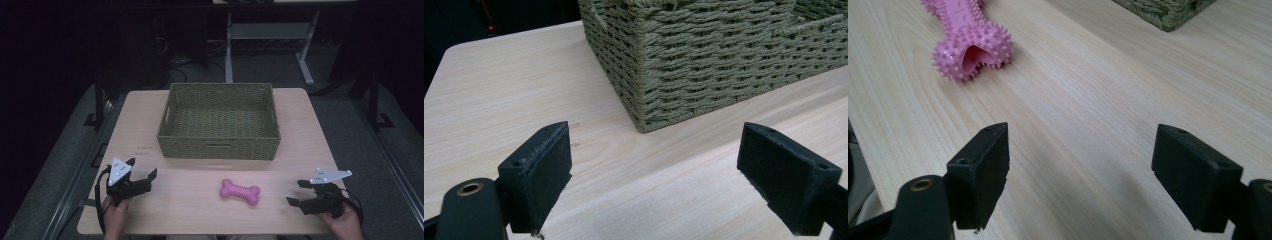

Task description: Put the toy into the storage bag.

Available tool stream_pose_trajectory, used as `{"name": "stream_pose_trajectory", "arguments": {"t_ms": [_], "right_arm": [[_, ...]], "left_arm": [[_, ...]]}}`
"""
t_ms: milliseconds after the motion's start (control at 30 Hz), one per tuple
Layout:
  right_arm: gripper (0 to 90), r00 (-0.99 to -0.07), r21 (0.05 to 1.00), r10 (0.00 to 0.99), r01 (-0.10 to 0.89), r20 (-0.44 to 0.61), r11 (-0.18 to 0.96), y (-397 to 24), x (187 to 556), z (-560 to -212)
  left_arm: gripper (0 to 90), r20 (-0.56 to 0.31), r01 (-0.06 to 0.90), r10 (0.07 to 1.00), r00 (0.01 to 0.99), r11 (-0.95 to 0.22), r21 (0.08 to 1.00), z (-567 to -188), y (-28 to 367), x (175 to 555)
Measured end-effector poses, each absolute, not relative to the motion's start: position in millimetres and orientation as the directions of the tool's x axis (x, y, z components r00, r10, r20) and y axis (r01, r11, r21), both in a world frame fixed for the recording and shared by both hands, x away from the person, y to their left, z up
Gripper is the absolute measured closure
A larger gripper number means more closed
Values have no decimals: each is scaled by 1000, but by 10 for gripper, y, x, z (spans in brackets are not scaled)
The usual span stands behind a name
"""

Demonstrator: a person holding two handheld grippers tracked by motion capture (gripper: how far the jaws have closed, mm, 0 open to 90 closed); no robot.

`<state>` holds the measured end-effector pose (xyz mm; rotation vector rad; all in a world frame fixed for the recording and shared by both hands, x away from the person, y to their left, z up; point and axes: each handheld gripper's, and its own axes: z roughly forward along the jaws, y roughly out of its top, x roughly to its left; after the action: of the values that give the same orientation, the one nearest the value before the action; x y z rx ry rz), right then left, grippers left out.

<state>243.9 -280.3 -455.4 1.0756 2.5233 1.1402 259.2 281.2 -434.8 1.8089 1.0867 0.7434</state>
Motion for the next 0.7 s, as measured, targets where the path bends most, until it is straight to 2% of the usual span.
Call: {"name": "stream_pose_trajectory", "arguments": {"t_ms": [700], "right_arm": [[211,-788,669,606,508,107,542,-2532,2546,-4324]], "left_arm": [[137,48,378,904,424,-224,898,-4350,2872,2584]]}}
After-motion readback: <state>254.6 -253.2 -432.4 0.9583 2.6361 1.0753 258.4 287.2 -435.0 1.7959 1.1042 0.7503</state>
